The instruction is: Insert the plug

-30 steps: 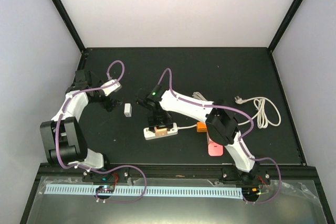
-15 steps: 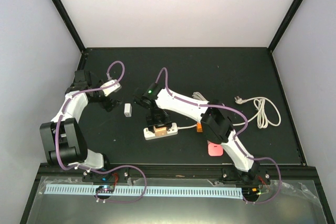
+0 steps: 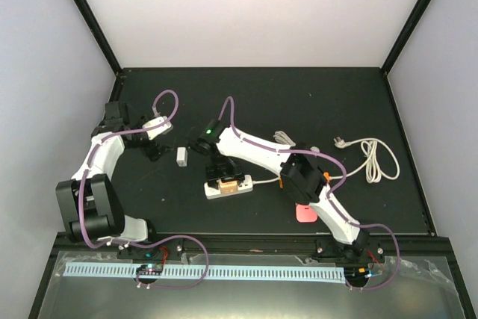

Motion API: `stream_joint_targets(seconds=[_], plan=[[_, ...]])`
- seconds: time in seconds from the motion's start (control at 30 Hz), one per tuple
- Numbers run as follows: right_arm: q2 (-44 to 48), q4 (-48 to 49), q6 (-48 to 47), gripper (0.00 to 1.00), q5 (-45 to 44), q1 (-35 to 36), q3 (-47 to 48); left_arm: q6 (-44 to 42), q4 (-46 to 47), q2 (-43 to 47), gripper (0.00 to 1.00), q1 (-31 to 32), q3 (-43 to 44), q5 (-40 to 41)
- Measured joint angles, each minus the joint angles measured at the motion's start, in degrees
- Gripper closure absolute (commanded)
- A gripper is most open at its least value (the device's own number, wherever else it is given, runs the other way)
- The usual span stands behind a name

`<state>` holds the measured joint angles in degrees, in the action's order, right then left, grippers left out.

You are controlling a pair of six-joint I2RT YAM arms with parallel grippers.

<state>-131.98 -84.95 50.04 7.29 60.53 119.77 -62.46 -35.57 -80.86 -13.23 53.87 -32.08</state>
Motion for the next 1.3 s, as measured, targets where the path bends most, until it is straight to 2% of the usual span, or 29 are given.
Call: stream_joint_targets(seconds=[0.03, 0.17, 0.33, 0.47, 0.53, 0.63, 0.73, 0.8, 0.97, 1.07, 1.13, 1.3], plan=[[-0.83, -0.61, -0.02, 0.13, -0.9, 0.2, 0.96, -0.52, -0.44, 0.5, 0.01, -0.04, 0.0, -0.48], [-4.76, 2.1, -0.11, 0.0, -3.76, 0.52, 2.54, -2.34, -3.26, 1.31, 0.01, -0.2, 0.31, -2.43], [-2.25, 6.58, -0.48, 0.0, -7.39, 0.52, 1.25, -4.48, -8.7, 1.25, 0.01, -0.2, 2.91, -4.42], [4.11, 10.16, -1.36, 0.0, -9.11, 0.52, -3.48, -6.19, -10.56, 0.87, 0.01, -0.2, 3.37, -5.75], [7.69, 11.21, -1.86, 0.03, -10.34, 0.52, -4.72, -6.19, -11.06, 0.02, 0.01, 0.02, 3.32, -6.14], [14.45, 13.66, -2.95, 0.18, -12.24, 0.52, -8.44, -3.32, -10.08, -0.9, 0.01, 1.68, 2.4, -5.44], [20.87, 16.11, -4.02, 0.51, -14.14, 0.52, -13.99, 1.07, -7.23, -1.01, 0.01, 4.44, 0.61, -3.08], [24.22, 18.16, -4.79, 0.64, -14.99, 0.52, -18.69, 4.15, -5.46, -1.42, 0.01, 6.25, -0.33, -0.96], [28.24, 23.12, -5.53, 0.68, -15.69, 0.52, -30.6, 12.04, -2.01, -5.55, 0.02, 10.45, -0.2, 6.14], [28.28, 26.05, -6.38, 0.67, -15.32, 0.52, -34.67, 15.15, -1.07, -8.96, 0.07, 12.07, 0.15, 9.9], [28.28, 27.5, -6.78, 0.67, -15.13, 0.52, -36.06, 16.33, -0.9, -10.25, 0.13, 12.72, 0.15, 12.15], [28.33, 30.51, -8.24, 0.61, -14.86, 0.52, -37.81, 18.05, -0.72, -10.64, 0.39, 13.27, 0.15, 15.96]])
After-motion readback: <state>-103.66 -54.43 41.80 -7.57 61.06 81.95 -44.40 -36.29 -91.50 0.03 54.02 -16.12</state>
